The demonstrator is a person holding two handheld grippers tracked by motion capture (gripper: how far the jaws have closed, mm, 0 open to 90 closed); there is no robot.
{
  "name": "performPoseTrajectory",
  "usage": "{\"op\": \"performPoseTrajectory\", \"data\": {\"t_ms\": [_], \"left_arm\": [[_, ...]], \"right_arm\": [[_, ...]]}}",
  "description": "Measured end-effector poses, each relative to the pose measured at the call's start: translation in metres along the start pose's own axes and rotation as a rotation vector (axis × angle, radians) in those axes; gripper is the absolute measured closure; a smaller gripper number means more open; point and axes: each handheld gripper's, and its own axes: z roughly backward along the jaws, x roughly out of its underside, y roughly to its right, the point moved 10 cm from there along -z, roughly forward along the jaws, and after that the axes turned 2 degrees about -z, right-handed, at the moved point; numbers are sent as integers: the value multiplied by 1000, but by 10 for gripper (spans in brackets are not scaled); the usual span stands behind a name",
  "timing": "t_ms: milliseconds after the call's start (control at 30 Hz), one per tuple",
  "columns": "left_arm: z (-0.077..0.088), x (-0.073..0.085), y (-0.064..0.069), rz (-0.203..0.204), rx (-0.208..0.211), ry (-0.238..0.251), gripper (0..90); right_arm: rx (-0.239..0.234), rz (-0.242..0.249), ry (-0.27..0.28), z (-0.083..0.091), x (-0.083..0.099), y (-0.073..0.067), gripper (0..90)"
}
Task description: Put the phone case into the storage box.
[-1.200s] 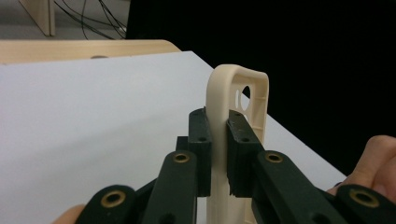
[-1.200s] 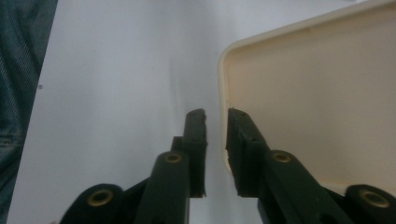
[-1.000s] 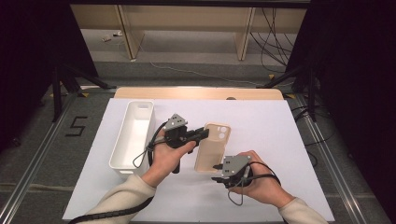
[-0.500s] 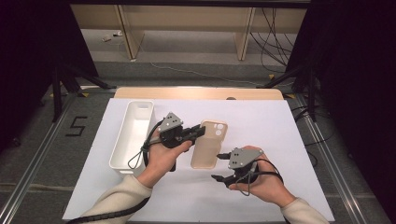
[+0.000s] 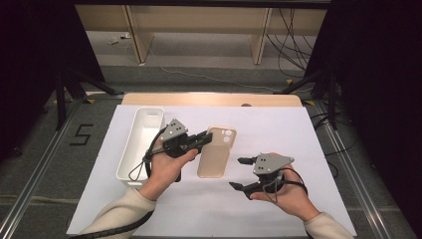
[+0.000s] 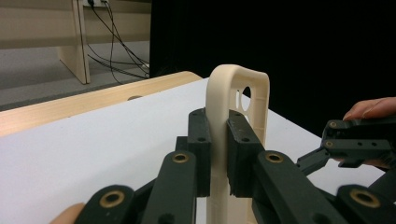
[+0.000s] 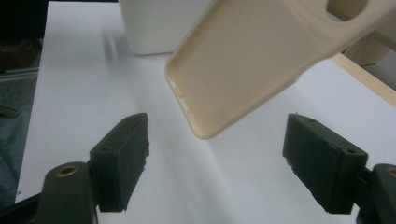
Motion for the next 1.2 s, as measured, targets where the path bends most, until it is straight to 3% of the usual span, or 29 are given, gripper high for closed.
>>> {"op": "performPoseTrajectory", "data": {"t_ms": [533,1200], "left_arm": [[13,-1,-6,-16,-16,3,814],[25,-1,-14,-48,-42,9,814]], "right_arm": [[58,-55,39,14,5,13,209],[85,-102,70,25,9,21,208]]}}
